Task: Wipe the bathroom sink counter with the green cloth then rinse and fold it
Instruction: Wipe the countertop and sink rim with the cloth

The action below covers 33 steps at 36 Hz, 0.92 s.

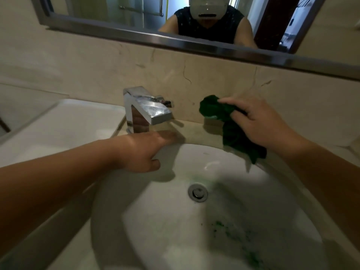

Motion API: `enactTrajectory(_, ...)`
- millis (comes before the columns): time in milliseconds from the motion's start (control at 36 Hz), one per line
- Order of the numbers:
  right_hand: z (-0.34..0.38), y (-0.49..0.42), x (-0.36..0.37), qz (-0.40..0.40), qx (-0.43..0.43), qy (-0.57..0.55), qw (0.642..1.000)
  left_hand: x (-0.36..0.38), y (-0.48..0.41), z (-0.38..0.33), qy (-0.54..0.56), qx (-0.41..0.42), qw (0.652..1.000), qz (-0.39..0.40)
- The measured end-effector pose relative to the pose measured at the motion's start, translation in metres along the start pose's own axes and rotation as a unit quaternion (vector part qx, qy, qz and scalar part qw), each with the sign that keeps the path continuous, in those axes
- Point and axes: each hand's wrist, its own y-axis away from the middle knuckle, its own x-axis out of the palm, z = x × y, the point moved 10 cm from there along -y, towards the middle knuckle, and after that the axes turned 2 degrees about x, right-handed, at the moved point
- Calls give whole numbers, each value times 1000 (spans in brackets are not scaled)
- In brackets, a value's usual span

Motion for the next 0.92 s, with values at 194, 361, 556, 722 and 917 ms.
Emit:
enactTrajectory(194, -47, 0, 101, 87, 78, 128, 985, 13, 33, 13, -44, 14, 999, 23)
enactTrajectory(361, -11, -34, 133, 79, 41, 48, 995, 5, 36, 17, 21, -2, 1000, 7)
enactTrajectory(556, 49, -55, 163, 130, 2, 3, 992, -20, 36, 23, 60, -22, 995, -83)
enactTrajectory(722, 23, -38, 145, 147, 56, 14, 987, -21, 29, 15, -9, -30, 995, -95)
enactTrajectory(917, -98, 46, 70, 98, 192, 54, 975, -12, 26, 3, -54, -45, 996, -50)
